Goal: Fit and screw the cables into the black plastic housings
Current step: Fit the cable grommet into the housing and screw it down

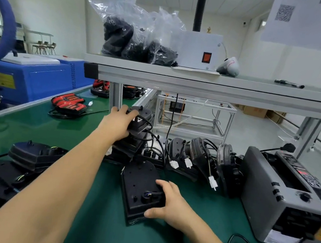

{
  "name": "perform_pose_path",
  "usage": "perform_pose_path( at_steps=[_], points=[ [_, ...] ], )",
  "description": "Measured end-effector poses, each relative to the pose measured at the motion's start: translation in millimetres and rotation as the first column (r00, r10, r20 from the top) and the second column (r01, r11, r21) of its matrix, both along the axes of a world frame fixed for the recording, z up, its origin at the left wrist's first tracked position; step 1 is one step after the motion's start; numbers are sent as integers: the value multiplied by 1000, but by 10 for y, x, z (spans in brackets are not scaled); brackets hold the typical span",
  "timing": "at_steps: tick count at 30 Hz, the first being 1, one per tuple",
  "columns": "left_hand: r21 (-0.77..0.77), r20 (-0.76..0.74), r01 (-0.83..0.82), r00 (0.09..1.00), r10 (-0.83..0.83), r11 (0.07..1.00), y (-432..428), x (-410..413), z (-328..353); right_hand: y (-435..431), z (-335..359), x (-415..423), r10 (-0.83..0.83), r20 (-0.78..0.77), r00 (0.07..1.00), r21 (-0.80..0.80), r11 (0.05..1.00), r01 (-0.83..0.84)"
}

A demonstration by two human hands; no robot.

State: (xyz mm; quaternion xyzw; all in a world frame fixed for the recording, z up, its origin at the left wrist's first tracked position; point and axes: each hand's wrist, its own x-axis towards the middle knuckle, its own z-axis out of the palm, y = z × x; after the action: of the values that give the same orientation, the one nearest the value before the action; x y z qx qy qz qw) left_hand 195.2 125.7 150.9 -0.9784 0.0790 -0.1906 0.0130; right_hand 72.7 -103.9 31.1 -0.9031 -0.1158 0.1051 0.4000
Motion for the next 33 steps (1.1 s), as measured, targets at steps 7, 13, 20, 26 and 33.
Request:
perform_pose_path(
  at_steps=[7,13,20,26,33],
  points=[
    [31,92,-55,994,52,998,-195,-252,22,22,34,-37,-12,38,999,-32,999,13],
    [-124,78,-46,995,56,991,-128,-317,78,25,67,-68,-51,32,998,-24,998,52],
    [-121,65,-23,997,31,992,-185,-270,-74,33,40,-155,-163,119,979,70,985,156],
    [-116,50,-18,998,24,993,-226,-233,-197,-67,110,-273,-303,194,933,221,940,259],
    [40,35,-19,999,17,999,-225,-217,-245,-110,161,-510,-452,147,880,378,848,372]
  ],
)
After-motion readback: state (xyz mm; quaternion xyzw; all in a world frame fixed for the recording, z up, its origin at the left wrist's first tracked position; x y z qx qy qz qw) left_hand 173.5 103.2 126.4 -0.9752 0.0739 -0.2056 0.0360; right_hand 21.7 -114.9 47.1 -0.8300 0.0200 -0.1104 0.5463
